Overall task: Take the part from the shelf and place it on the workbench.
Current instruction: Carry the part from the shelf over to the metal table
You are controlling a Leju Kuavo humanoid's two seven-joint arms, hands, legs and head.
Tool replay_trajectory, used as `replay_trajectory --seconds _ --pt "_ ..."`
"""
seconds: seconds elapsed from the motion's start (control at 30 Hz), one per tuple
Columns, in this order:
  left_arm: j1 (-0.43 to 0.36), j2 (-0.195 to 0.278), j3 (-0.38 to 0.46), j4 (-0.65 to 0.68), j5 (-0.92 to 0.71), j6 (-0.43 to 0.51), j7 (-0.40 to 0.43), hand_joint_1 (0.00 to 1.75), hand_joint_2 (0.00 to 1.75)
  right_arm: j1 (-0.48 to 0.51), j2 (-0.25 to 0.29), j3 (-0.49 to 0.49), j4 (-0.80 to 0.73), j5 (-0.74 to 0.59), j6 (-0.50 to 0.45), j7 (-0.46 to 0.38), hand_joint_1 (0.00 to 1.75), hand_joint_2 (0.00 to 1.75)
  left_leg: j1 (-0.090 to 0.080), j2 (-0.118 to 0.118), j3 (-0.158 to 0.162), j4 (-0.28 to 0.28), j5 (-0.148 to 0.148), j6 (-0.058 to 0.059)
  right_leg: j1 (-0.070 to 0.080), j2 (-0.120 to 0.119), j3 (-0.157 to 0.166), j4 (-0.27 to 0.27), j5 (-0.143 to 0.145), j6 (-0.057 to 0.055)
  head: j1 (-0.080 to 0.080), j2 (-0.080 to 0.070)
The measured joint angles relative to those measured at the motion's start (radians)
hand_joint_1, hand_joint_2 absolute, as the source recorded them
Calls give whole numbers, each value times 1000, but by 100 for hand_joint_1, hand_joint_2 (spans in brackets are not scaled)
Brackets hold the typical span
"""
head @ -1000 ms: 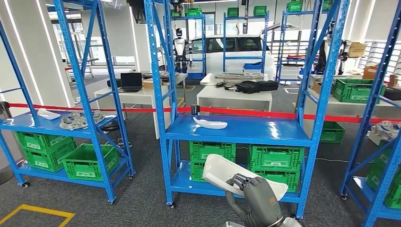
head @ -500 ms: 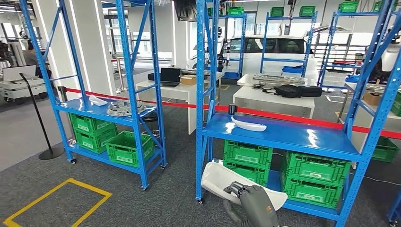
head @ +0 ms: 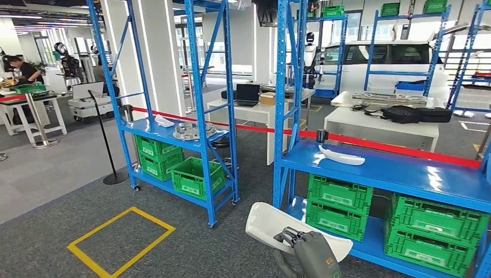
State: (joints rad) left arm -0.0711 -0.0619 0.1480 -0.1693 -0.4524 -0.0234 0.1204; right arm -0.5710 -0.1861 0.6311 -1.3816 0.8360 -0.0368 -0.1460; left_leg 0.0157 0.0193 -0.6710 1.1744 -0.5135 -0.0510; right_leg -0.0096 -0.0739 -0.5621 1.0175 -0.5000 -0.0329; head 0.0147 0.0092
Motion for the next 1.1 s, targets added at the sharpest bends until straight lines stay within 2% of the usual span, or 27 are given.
replay_trajectory --seconds 0.07,0.1,0.17,0.2,0.27,0.3,0.33,0.37,0.4,0.43,0.47,0.5,0.53,0.6,0.63,0.67,0.7,0.77,0.83,0.87,0.9,0.93,0.97,1.0,1.03,1.07,1.1 --pt "-1 1 0 -1 0 0 -3 0 175 0 1 -2 -8 2 2 -2 175 175 -5 34 68 -120 36 8 5 -19 -1 5 -4 10 1 0" --pt "-2 1 0 -1 0 1 -4 0 175 0 2 -4 -12 2 3 -2 175 175 -8 41 80 -146 40 15 8 -28 -1 7 -5 16 1 0" --pt "1 1 0 -1 -1 1 -5 0 175 0 5 -6 -15 3 4 -2 175 175 -12 23 74 -150 43 30 8 -44 -1 6 -4 27 3 0" --pt "2 1 0 0 -2 1 -5 0 175 1 6 -8 -16 4 4 -2 175 175 -11 13 73 -152 46 37 6 -37 -1 9 -8 33 3 0" --pt "3 1 0 0 -7 1 -5 0 175 2 8 -13 -20 5 4 -3 175 175 -9 -6 70 -157 54 52 0 11 -21 58 -43 43 4 0" --pt "1 1 1 -1 -10 1 -5 0 175 5 7 -16 -21 6 4 -3 175 175 -8 -16 69 -158 57 57 -2 41 -45 112 -74 45 5 0" --pt "0 2 1 -1 -12 1 -5 0 175 9 6 -19 -22 7 4 -3 175 175 -9 -26 67 -158 59 61 -2 60 -78 181 -108 45 6 0" --pt "-2 2 1 -1 -14 1 -5 0 175 15 4 -21 -23 8 4 -2 175 175 -10 -38 65 -157 60 63 -1 67 -109 246 -132 44 6 0" --pt "-2 2 1 -1 -16 1 -5 0 175 23 3 -23 -23 10 4 0 175 175 -11 -51 63 -156 61 64 0 71 -130 287 -141 43 7 0" --pt "-2 2 1 -1 -18 0 -4 0 175 29 3 -25 -23 11 4 2 175 175 -12 -65 61 -154 62 64 1 73 -133 291 -130 41 7 0" --pt "-2 2 1 -1 -22 0 -4 0 175 32 3 -27 -24 12 4 4 175 175 -12 -78 60 -151 62 63 1 76 -116 254 -102 37 7 0" --pt "-2 2 1 -1 -25 -1 -3 0 175 34 3 -30 -27 14 4 6 175 175 -12 -91 59 -148 63 61 0 88 -83 188 -65 34 7 0" --pt "-4 2 1 -1 -29 -2 -2 0 175 34 2 -34 -30 17 4 7 175 175 -12 -103 56 -144 63 58 -1 112 -49 119 -39 31 7 0" --pt "-9 1 1 -1 -33 -3 -2 0 175 35 2 -42 -38 22 4 9 175 175 -11 -125 49 -140 66 47 -1 146 -10 35 -14 27 8 0" --pt "-10 1 1 -1 -34 -4 -1 0 175 37 2 -46 -41 25 4 12 175 175 -10 -136 45 -141 70 39 2 150 -8 25 -15 24 7 0" --pt "-11 1 1 -1 -36 -5 0 0 175 38 2 -48 -45 28 4 14 175 175 -9 -146 40 -144 74 31 3 139 -8 22 -11 20 7 0" --pt "-11 1 1 0 -38 -6 2 0 175 40 2 -49 -49 33 4 17 175 175 -8 -147 36 -142 75 26 3 128 -7 19 -7 14 7 0" --pt "-12 0 0 0 -44 -9 7 0 175 46 4 -51 -58 41 4 21 175 175 -12 -108 15 -100 51 17 0 102 -4 9 0 1 5 0" --pt "-17 -2 0 0 -48 -12 11 0 175 54 5 -54 -63 47 4 22 175 175 -13 -51 -30 12 -15 10 2 74 -4 6 2 -6 4 0" --pt "-19 -2 0 0 -49 -13 12 0 175 59 4 -57 -64 48 4 22 175 175 -11 -39 -56 73 -46 6 3 60 -5 6 2 -8 3 0" --pt "-19 -2 0 0 -49 -15 13 0 175 64 4 -60 -64 49 5 22 175 175 -9 -33 -72 117 -64 3 3 46 -6 6 2 -8 3 0" --pt "-19 -2 0 0 -50 -16 14 0 175 68 4 -64 -64 48 4 19 175 175 -7 -29 -72 129 -65 1 3 32 -6 6 1 -8 3 0" --pt "-18 -2 0 0 -50 -18 13 0 175 70 3 -67 -64 45 3 14 175 175 -5 -24 -53 100 -47 0 3 19 -6 7 1 -7 3 0" --pt "-18 -2 0 0 -50 -19 12 0 175 71 2 -70 -64 40 1 6 175 175 -4 -13 -16 39 -17 0 3 7 -5 7 0 -6 3 0" --pt "-18 -2 0 -1 -50 -19 9 0 175 71 -1 -73 -64 34 -3 -3 175 175 -5 10 25 -35 8 0 4 -5 -4 8 -2 -3 3 0" --pt "-19 -2 0 -1 -50 -19 6 0 175 71 -3 -75 -63 29 -8 -12 175 175 -8 28 59 -96 27 5 6 -15 -4 10 -5 2 3 0" --pt "-20 -2 0 -2 -50 -19 1 0 175 70 -6 -76 -62 24 -13 -19 175 175 -11 40 78 -135 36 11 8 -24 -4 11 -7 6 4 0"
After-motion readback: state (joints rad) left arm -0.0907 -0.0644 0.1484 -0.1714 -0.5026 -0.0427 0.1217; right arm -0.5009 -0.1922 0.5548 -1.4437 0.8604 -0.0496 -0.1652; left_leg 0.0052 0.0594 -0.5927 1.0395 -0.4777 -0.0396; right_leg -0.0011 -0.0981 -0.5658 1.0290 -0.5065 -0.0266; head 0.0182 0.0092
